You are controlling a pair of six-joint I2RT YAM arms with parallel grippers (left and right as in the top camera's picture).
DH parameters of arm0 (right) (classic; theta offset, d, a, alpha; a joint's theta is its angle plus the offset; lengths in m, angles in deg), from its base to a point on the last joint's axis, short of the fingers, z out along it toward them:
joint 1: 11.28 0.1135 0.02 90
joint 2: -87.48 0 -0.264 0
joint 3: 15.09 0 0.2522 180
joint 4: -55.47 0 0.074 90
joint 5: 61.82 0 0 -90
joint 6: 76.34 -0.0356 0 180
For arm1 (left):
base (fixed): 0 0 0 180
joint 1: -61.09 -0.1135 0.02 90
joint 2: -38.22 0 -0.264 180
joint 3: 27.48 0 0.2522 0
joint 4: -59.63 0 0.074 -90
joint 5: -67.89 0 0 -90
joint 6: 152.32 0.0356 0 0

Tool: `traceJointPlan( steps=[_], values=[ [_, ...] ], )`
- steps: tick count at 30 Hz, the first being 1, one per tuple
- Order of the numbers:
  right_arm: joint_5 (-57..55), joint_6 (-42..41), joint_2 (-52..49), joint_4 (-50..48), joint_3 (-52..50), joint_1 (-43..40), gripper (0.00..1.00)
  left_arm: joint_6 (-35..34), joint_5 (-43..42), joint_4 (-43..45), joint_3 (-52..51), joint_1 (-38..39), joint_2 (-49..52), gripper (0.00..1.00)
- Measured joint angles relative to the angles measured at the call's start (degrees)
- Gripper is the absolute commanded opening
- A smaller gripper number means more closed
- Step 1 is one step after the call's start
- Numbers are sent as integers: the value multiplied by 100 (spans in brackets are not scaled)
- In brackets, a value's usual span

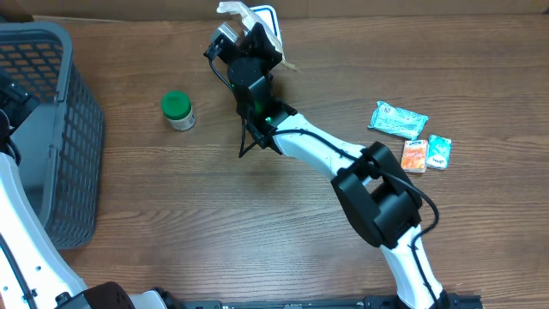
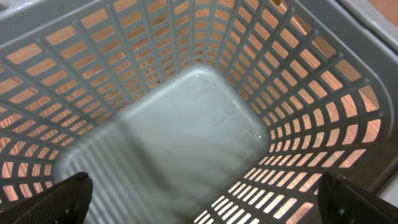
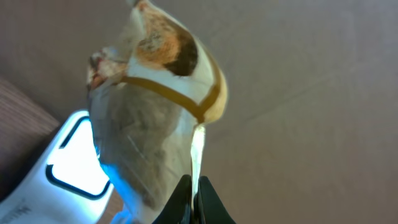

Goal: Scan the item barcode
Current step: 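Hold the mushroom bag in front of the scanner, then carry the mushroom bag right and set it on the packets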

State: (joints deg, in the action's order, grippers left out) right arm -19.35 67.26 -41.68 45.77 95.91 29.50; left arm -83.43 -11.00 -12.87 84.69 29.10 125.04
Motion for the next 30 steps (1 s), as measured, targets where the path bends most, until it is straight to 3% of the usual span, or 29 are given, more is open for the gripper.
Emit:
traceJointPlan(
  steps=[3,9,16,22,26,30],
  values=[
    [-79,-393,415,1034,13,66,4,0,-2,-2,0,0,0,100],
    [590,-2015,1740,4072,48,319,4,0,-2,-2,0,0,0,100],
    [2599,-4332,3051,6620,103,118,4,0,-4,0,0,0,0,100],
    [4529,-5709,3580,8518,101,-992,4,0,-2,0,0,0,0,100],
    [4986,-6006,3578,8970,-114,-1888,4,0,-2,0,0,0,0,100],
    [5233,-6186,3567,8719,-758,-2949,4,0,-2,-4,0,0,0,100]
  ],
)
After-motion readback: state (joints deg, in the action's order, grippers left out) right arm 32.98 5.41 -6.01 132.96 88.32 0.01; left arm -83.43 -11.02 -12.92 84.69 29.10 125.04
